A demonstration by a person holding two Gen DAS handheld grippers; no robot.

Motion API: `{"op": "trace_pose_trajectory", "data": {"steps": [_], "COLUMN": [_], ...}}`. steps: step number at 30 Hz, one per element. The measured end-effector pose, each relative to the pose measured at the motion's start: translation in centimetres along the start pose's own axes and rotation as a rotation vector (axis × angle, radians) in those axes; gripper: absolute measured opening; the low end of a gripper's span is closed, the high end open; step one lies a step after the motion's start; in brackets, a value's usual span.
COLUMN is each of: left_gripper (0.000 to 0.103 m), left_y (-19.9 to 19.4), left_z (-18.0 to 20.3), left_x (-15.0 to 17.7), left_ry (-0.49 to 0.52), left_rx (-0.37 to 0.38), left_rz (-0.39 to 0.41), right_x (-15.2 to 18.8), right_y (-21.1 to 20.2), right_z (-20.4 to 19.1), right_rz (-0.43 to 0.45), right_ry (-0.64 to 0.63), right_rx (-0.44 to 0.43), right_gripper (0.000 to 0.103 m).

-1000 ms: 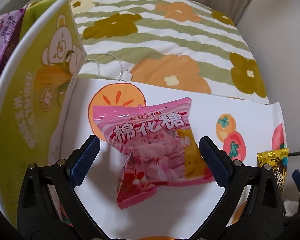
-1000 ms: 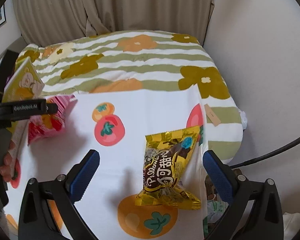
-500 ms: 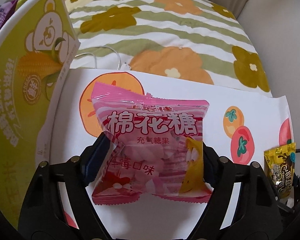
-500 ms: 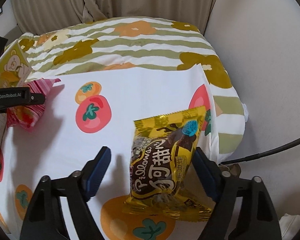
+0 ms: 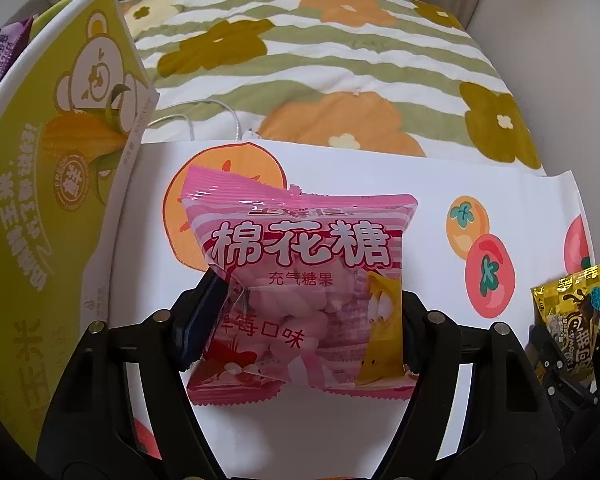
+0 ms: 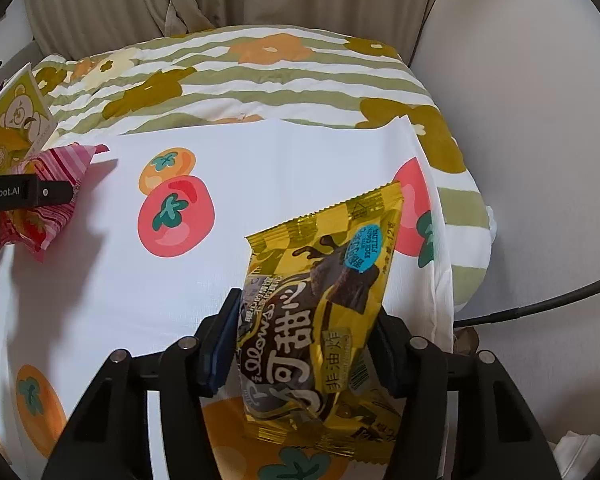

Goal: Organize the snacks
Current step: 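Carry both bags over the green box and release them inside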

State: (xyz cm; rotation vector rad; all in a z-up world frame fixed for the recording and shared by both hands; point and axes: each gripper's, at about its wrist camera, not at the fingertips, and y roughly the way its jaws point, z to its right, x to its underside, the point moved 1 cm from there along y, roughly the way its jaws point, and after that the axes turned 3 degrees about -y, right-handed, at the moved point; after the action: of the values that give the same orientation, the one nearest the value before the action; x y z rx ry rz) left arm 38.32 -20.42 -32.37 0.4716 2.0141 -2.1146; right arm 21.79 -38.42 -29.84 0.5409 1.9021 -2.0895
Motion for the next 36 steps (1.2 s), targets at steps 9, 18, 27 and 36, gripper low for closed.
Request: {"op": "trace_pose_trajectory", "data": {"steps": [9,18,27,36], "left_gripper": [0.069,0.069,0.069,0.069], "left_y": [-1.8,-9.5,-19.4,-25.4], "left_z": [-0.4,-0.6,-4.6,-13.6], "left_x": [0.6,-0.2,-2.2,-3.8], "left_ry": [-0.009,0.016,0.025,-0.018], "left_rx": [0.018,0.08,0.122,0.096], "left_rz": [0.013,0.118,0.268,0.362], "right_x": [-0.2,-2.2,-6.5,-11.4], "right_y": [-1.3,-6.5,-13.9,-19.4], "right_z": [0.2,-0.4,-4.2,-11.5], "right_rz": [0.023,0.104,0.228,0.334], "right_ry": [0.011,0.027,-0.002,-0.05], "right_rx": [-0.023,-0.052,-0.127,-0.259], "right_gripper": [0.051,0.051,0.051,0.051]}}
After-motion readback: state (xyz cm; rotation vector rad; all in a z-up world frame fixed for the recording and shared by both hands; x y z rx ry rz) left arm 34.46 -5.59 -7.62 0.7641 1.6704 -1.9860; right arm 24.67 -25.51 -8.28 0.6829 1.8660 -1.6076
